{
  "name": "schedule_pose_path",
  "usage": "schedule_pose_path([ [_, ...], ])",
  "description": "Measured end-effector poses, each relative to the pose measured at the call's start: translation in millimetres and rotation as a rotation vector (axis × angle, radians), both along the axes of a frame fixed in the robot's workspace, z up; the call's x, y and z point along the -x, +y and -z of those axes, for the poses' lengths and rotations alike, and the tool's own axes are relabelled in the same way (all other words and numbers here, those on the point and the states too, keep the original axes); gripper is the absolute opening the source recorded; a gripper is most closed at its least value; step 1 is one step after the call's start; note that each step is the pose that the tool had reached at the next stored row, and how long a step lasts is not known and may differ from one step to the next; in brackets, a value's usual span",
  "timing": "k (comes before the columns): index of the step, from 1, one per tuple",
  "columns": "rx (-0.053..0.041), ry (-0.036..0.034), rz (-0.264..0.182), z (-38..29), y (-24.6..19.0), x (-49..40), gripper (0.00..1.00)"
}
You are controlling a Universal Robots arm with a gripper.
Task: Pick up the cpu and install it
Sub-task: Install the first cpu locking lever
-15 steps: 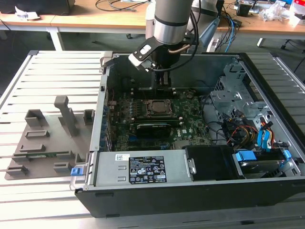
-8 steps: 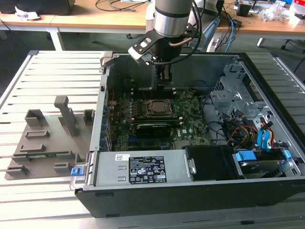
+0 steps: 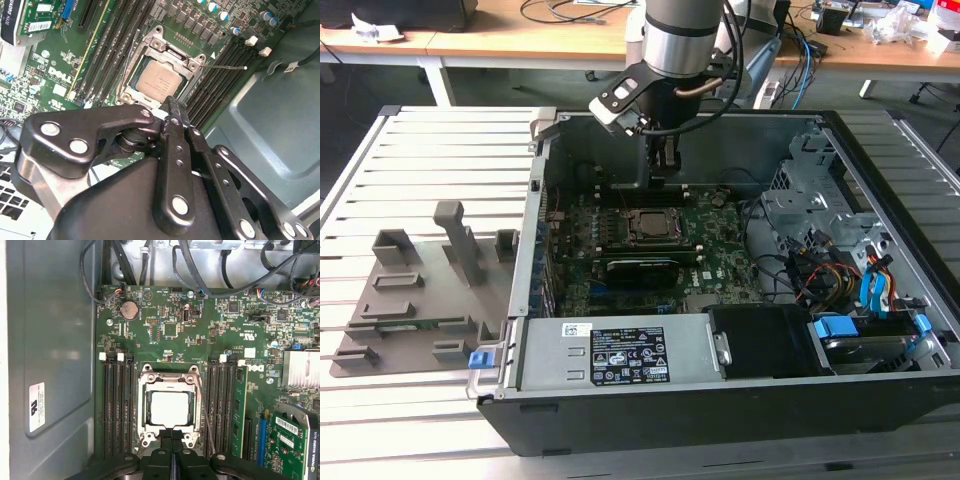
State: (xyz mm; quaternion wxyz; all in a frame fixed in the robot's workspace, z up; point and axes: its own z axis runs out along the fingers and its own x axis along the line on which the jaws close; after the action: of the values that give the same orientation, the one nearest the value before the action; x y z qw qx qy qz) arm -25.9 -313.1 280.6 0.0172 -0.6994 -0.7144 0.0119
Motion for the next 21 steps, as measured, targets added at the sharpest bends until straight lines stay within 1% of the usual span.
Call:
schedule_pose_path([
  [3, 0.0, 0.0, -0.001, -0.1, 0.0, 0.0, 0.11],
  [4, 0.0002, 0.0001, -0.019, -0.2, -0.1, 0.0, 0.11],
  [6, 0.0001, 0.0, -0.078, -0.2, 0.0, 0.0, 0.11],
  [7, 0.0001, 0.0, -0.116, -0.2, 0.0, 0.0, 0.11],
  [8, 0.0001, 0.0, -0.141, -0.2, 0.0, 0.0, 0.11],
  [9, 0.0001, 0.0, -0.181, -0.2, 0.0, 0.0, 0.11],
  [11, 0.0001, 0.0, -0.229, -0.2, 0.0, 0.0, 0.11],
  [12, 0.0, 0.0, -0.292, -0.1, 0.0, 0.0, 0.11],
  [13, 0.0001, 0.0, -0.321, -0.2, 0.0, 0.0, 0.11],
  [15, 0.0001, 0.0, -0.341, -0.2, 0.0, 0.0, 0.11],
  [17, 0.0, -0.0001, -0.386, -0.1, 0.0, 0.0, 0.11],
  [21, 0.0, 0.0, -0.449, -0.1, 0.0, 0.0, 0.11],
])
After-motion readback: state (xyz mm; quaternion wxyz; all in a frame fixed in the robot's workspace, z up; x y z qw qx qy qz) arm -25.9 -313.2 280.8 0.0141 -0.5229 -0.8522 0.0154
